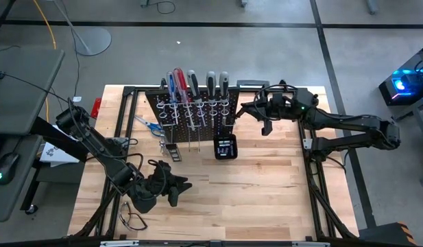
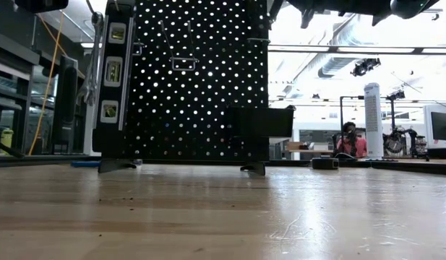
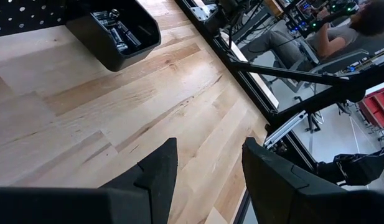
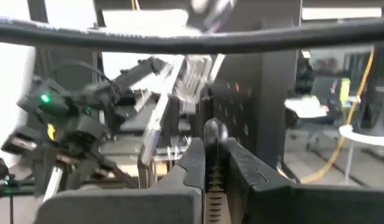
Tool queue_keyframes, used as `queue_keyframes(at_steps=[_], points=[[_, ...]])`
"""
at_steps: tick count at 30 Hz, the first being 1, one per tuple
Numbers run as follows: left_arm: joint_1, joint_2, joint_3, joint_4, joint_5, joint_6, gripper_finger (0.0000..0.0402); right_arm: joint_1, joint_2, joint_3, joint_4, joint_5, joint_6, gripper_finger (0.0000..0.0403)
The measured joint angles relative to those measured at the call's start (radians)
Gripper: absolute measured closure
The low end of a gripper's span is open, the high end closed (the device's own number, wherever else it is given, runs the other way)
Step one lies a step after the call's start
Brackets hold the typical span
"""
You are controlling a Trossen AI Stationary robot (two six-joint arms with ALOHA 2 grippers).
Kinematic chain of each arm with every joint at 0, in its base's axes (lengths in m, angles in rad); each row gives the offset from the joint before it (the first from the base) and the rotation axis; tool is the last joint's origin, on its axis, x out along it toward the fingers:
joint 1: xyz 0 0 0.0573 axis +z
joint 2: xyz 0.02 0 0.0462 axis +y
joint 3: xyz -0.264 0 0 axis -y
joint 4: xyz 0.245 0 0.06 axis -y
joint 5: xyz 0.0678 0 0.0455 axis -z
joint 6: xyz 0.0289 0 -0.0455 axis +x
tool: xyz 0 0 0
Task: Hang tools onto peg board
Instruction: Hang the black pliers on the pegboard, then hang the gray tape measure on the pegboard
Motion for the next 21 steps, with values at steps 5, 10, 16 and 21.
queue_keyframes(at_steps=[5, 10, 16, 21], points=[[0.0, 0.0, 0.0, -0.001, 0.0, 0.0, 0.0241, 0.001, 0.001, 0.0, -0.094, 0.016, 0.027, 0.0363], [0.0, 0.0, 0.0, -0.005, 0.0, 0.0, 0.0241, 0.003, 0.0, 0.0, -0.104, 0.133, 0.119, 0.0281], [0.0, 0.0, 0.0, -0.005, 0.02, 0.0, 0.0241, 0.004, -0.042, 0.0, -0.105, 0.134, 0.14, 0.0215], [-0.004, 0.0, 0.0, -0.009, 0.151, 0.0, 0.0241, 0.004, -0.125, 0.0, -0.233, 0.134, 0.177, 0.0205]])
